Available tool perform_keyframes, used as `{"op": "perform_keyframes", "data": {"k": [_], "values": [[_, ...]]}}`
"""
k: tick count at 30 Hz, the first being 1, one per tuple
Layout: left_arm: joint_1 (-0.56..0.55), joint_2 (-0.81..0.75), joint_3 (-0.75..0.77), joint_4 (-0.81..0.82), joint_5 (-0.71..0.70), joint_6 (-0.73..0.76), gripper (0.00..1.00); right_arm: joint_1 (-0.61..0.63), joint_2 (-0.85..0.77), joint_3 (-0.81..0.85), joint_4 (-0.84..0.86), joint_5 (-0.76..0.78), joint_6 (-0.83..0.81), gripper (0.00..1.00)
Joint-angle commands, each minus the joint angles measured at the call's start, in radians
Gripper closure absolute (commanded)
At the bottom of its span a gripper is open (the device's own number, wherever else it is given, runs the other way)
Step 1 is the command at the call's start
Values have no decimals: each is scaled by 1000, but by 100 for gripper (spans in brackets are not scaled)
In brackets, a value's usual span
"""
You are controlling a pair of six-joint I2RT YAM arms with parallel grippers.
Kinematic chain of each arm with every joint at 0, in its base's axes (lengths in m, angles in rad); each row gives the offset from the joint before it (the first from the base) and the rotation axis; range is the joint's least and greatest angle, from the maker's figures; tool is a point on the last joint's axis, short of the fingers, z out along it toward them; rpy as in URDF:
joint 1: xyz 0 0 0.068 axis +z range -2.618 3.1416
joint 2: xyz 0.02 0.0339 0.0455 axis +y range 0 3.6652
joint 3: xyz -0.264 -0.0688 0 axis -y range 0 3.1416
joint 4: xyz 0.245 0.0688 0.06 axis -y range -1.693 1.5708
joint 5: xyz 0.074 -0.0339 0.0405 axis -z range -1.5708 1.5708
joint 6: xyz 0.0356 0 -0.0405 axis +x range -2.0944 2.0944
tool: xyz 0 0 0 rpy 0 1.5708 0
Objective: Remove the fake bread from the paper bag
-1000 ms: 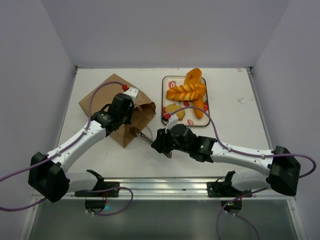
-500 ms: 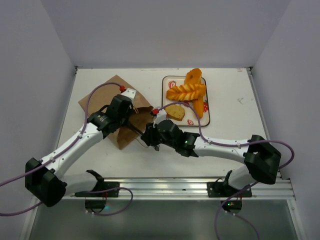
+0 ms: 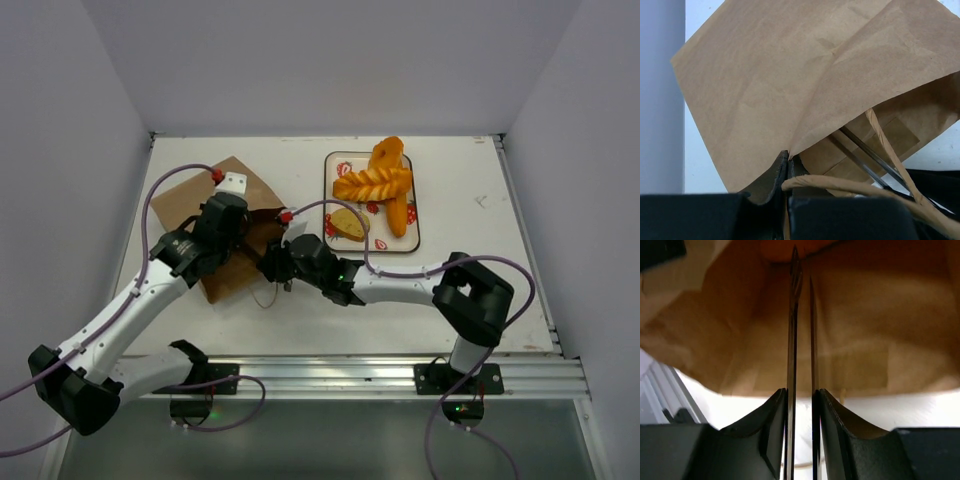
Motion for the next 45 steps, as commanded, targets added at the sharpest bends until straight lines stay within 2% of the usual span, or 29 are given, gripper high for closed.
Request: {"op": "perform_keyframes", "data": {"k": [1,8,13,17,24,28,35,45], "values": [[-4,-54,16,-11,-38,-37,100,3,62,105,74,13,21,64],[-4,-152,-62,41,-36,-51,100,0,155,186,5,44,143,63],[-4,-190,-111,79,-9,-45,100,-20,191,157,60,4,311,62],[-4,-197,-149,122,26,-39,100,-35,201,156,67,-30,387,62],[-4,-183,-186,168,63,-28,100,-58,207,120,111,-68,517,62],[-6,-166,-193,193,63,-22,100,-66,231,102,194,-111,591,63],[-4,-63,-119,196,2,-63,100,-60,221,11,324,-79,646,64],[-4,-31,-137,253,79,-78,100,-60,271,77,349,-112,723,64]]}}
